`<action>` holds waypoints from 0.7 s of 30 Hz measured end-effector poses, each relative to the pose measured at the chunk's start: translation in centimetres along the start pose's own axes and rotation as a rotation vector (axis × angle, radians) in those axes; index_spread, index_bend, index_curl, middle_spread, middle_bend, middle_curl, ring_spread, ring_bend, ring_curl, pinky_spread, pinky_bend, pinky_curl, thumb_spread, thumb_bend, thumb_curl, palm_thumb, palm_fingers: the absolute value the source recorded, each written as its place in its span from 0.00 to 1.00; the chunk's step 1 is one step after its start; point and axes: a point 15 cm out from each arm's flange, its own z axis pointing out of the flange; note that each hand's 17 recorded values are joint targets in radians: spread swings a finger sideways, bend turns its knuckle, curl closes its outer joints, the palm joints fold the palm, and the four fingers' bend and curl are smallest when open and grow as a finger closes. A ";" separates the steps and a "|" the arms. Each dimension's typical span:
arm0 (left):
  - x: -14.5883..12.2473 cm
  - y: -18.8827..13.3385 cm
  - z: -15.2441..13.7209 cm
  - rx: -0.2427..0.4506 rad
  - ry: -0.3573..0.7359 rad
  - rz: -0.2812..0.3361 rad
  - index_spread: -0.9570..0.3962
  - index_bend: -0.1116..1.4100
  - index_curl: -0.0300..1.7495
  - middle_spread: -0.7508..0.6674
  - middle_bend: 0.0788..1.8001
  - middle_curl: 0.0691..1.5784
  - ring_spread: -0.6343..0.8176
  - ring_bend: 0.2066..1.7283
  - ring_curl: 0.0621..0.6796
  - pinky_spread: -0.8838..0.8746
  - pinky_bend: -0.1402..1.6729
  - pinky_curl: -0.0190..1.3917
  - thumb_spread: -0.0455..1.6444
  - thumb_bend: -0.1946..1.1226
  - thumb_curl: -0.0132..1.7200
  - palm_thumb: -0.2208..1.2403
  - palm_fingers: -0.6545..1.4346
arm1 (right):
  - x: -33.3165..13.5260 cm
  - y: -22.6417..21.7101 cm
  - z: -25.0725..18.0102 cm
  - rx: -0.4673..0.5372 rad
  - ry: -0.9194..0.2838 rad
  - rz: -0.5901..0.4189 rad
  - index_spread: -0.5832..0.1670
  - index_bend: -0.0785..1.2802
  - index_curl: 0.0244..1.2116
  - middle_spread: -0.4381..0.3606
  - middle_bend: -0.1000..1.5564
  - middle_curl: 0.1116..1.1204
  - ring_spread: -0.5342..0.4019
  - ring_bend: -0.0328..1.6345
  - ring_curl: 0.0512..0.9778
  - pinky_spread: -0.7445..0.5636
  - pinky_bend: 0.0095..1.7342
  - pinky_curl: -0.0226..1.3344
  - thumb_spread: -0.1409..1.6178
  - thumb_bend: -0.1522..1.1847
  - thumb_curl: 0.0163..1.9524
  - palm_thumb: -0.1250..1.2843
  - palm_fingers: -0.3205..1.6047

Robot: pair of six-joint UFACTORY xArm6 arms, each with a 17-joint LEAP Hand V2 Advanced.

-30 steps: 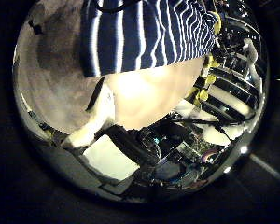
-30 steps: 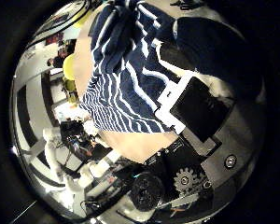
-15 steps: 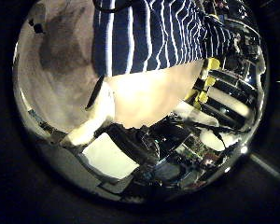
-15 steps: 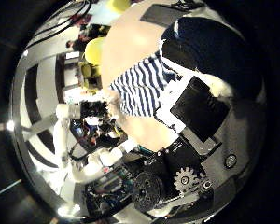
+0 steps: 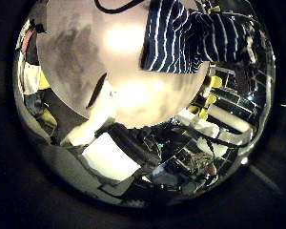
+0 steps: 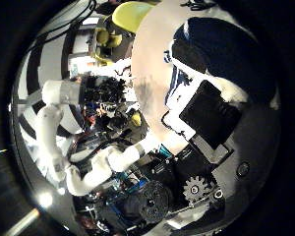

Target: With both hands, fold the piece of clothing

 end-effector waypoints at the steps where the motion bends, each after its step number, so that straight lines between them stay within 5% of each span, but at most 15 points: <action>1: -0.2 0.4 0.2 -0.001 0.002 -0.004 0.67 0.18 0.22 0.57 0.07 0.22 0.40 0.39 0.37 0.45 0.37 0.38 0.73 0.14 0.22 0.52 0.44 | -0.4 -0.9 1.0 -0.012 0.002 -0.007 0.37 0.78 0.66 0.39 0.87 0.60 0.36 0.87 0.64 0.42 0.67 0.76 0.69 0.10 0.42 0.85 0.76; 5: -0.5 1.3 0.2 0.005 0.003 -0.014 0.67 0.19 0.22 0.57 0.07 0.22 0.40 0.39 0.37 0.45 0.37 0.37 0.73 0.14 0.22 0.53 0.44 | -0.7 -3.2 4.7 -0.072 0.012 -0.019 0.34 0.65 0.65 0.37 0.82 0.57 0.35 0.87 0.62 0.39 0.66 0.73 0.70 0.08 0.39 0.75 0.70; 7: -0.8 1.7 0.0 0.009 0.003 -0.020 0.67 0.18 0.22 0.56 0.07 0.22 0.40 0.39 0.36 0.44 0.37 0.37 0.72 0.14 0.22 0.53 0.44 | -0.5 -3.5 5.3 -0.085 0.015 -0.030 0.36 0.42 0.61 0.37 0.77 0.55 0.34 0.87 0.62 0.32 0.68 0.70 0.71 0.08 0.38 0.68 0.51; 10: -1.1 2.0 -0.1 0.011 0.006 -0.031 0.67 0.19 0.22 0.56 0.07 0.23 0.40 0.39 0.36 0.44 0.38 0.37 0.72 0.13 0.22 0.53 0.44 | 0.0 -3.2 4.6 -0.082 0.010 -0.036 0.32 0.31 0.55 0.37 0.66 0.50 0.32 0.81 0.58 0.31 0.66 0.66 0.71 0.09 0.36 0.64 0.34; 11: -1.1 2.0 -0.1 0.010 0.006 -0.031 0.67 0.19 0.22 0.56 0.07 0.23 0.39 0.39 0.36 0.44 0.38 0.37 0.72 0.13 0.22 0.53 0.44 | 0.2 -3.0 4.4 -0.085 0.008 -0.049 0.32 0.33 0.55 0.39 0.62 0.49 0.35 0.78 0.58 0.35 0.63 0.67 0.71 0.09 0.35 0.63 0.25; 15: -0.9 2.1 -0.1 0.007 0.010 -0.032 0.67 0.18 0.22 0.56 0.07 0.23 0.39 0.39 0.36 0.44 0.38 0.37 0.72 0.13 0.22 0.53 0.45 | -0.2 -1.1 2.6 -0.106 -0.011 -0.121 0.28 0.31 0.45 0.45 0.46 0.37 0.49 0.65 0.45 0.56 0.56 0.61 0.72 0.09 0.33 0.60 0.14; 21: -0.2 2.2 -0.3 0.010 0.019 -0.023 0.67 0.19 0.22 0.56 0.07 0.23 0.39 0.40 0.36 0.44 0.38 0.37 0.72 0.13 0.22 0.53 0.45 | -0.3 3.2 -4.5 -0.046 -0.017 -0.184 0.29 0.26 0.39 0.49 0.36 0.29 0.67 0.56 0.35 0.76 0.50 0.53 0.72 0.10 0.31 0.58 0.16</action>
